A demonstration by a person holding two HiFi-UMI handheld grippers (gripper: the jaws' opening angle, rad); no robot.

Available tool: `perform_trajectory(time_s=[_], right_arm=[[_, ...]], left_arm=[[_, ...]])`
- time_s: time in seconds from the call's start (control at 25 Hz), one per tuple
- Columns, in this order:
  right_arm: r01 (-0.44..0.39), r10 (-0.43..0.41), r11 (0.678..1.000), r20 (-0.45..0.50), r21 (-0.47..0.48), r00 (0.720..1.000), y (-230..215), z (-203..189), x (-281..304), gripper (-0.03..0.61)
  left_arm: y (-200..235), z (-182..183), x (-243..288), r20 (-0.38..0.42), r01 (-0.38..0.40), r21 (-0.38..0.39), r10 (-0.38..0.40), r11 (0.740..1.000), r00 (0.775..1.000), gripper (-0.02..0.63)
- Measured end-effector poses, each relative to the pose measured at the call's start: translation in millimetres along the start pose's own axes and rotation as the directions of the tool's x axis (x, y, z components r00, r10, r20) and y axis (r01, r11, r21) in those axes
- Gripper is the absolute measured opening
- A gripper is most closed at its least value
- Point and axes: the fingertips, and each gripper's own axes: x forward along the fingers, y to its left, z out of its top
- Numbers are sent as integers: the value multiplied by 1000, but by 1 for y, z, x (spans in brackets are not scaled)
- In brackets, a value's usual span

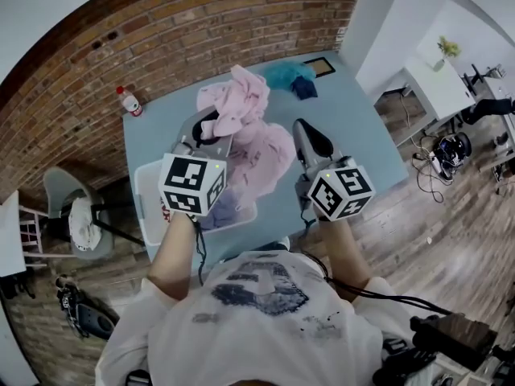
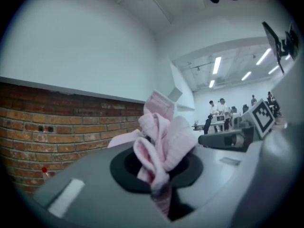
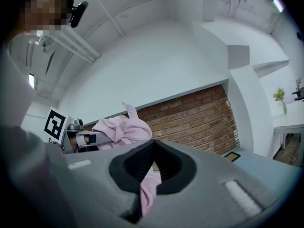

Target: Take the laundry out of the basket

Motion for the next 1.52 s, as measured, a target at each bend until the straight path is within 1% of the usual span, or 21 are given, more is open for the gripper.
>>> perform_trajectory(time_s=[0.28,0.52,0.64,0.96,1.28,1.52], right_arm=[[44,-43,999,-9,10,999,-71,1,-27,-3],[73,-72,997,-22,31,997,-122,-1,-42,-3],[84,-83,996,-28,42,996,-143,-3,-47,-3],[97,-93,993,-52,72,994,-176,-13,-52,-3],[128,-123,988,-61,86,991,-201,-18,-65,-3],[157,-149,983,-82,97,985,-217,-27,-74,-3]], left_arm=[[-52,-12,58,-37,31,23,-30,999,999,38],[-83,-25,101,-77,44,51,-40,998,996,38],[-95,-33,118,-103,51,52,-46,997,994,38],[-111,-46,147,-139,57,55,-49,997,989,38],[-131,-59,169,-158,90,46,-81,995,984,38],[-149,-85,184,-198,118,18,-112,993,974,38]])
